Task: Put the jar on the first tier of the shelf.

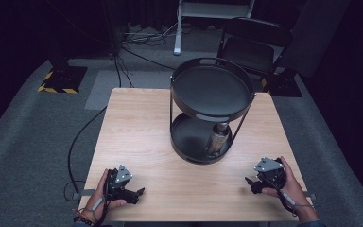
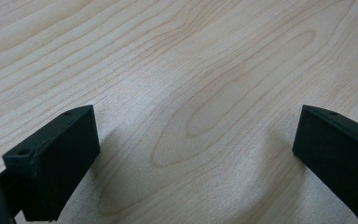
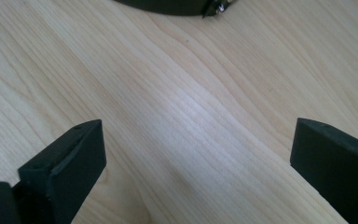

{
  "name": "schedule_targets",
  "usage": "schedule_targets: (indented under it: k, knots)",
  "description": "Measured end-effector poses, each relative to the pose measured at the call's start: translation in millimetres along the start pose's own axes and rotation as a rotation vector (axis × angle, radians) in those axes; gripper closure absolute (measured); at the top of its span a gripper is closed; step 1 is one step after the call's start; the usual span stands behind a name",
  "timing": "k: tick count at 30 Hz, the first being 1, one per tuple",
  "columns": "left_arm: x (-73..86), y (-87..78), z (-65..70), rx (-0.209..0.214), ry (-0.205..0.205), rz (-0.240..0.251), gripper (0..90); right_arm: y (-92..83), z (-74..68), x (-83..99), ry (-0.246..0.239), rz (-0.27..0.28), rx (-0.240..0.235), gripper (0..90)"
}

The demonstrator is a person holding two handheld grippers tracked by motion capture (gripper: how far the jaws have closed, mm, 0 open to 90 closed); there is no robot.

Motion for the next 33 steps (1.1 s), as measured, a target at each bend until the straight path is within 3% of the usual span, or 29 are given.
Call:
schedule_targets:
  k: [15,26,33]
  knots:
    - [0.0,0.0,0.0,0.0,0.0,0.0,0.2,-2.0,0.4,28.2,0.018,-0.021,-0.014,3.2]
    - [0.0,0.0,0.0,0.0,-0.001,0.0,0.2,-0.3,-3.3,47.8,0.072,-0.035,-0.036,3.1]
    - [0.0,0.0,0.0,0.0,0.0,0.0,0.2,-0.3,-2.5,55.2,0.15,-0.012,-0.064,2.2]
Point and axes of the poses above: each handheld gripper's, and its own axes: y roughly forward along the jaws, x roughly out of its underside, z roughly to its right, the point moved 9 cm from there along y, roughly forward along the jaws, and after that the axes turned 13 degrees about x, right-handed, at the moved point
